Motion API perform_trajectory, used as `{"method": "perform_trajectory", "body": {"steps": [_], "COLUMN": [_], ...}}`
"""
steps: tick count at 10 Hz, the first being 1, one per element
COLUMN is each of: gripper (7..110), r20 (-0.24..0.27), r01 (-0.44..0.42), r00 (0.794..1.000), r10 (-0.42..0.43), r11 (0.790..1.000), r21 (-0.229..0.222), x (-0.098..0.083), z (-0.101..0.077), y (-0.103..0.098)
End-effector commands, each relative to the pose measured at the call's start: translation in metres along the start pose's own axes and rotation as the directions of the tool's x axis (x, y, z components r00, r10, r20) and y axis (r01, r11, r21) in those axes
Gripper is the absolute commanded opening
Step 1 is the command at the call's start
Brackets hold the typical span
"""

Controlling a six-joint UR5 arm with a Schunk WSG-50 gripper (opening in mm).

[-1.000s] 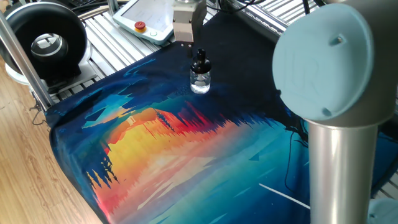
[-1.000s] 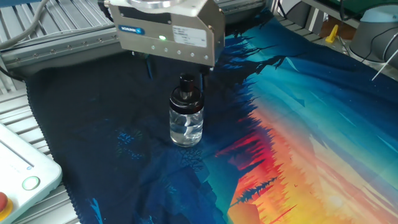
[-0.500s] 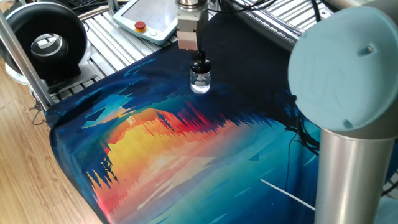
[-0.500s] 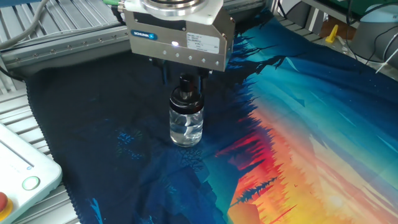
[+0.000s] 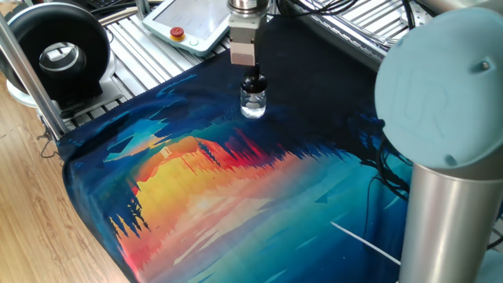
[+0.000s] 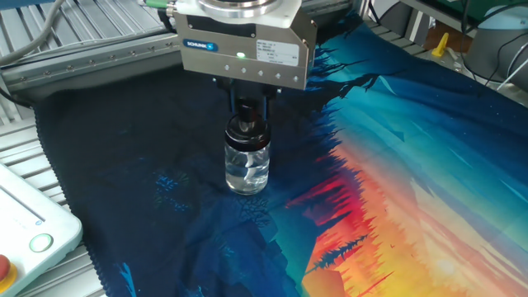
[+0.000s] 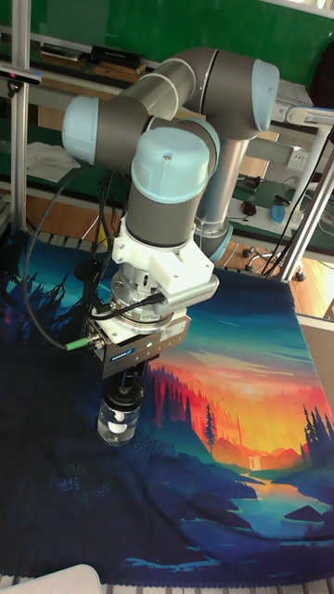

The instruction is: Screw the lid onto the jar

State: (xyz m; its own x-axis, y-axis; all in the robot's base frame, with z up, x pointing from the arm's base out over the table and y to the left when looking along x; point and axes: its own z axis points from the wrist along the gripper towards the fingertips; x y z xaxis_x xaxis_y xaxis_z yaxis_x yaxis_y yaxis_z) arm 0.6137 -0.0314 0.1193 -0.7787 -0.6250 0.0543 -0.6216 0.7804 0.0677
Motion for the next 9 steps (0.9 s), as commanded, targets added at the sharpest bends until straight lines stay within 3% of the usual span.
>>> {"method": "perform_trajectory", "body": {"steps": [1, 5, 8, 9], "gripper": [22, 22, 22, 7], "r20": [0.020, 0.034, 0.038, 0.034], "r01": [0.013, 0.024, -0.002, -0.015], "r00": [1.000, 0.999, 0.999, 0.999], "r10": [-0.013, -0.024, 0.002, 0.014], "r11": [1.000, 1.000, 1.000, 1.000], "r21": [-0.013, -0.009, 0.015, 0.023], "x": [0.004, -0.001, -0.005, -0.004], "z": [0.001, -0.002, 0.006, 0.005], "y": [0.002, -0.007, -0.013, -0.014]}}
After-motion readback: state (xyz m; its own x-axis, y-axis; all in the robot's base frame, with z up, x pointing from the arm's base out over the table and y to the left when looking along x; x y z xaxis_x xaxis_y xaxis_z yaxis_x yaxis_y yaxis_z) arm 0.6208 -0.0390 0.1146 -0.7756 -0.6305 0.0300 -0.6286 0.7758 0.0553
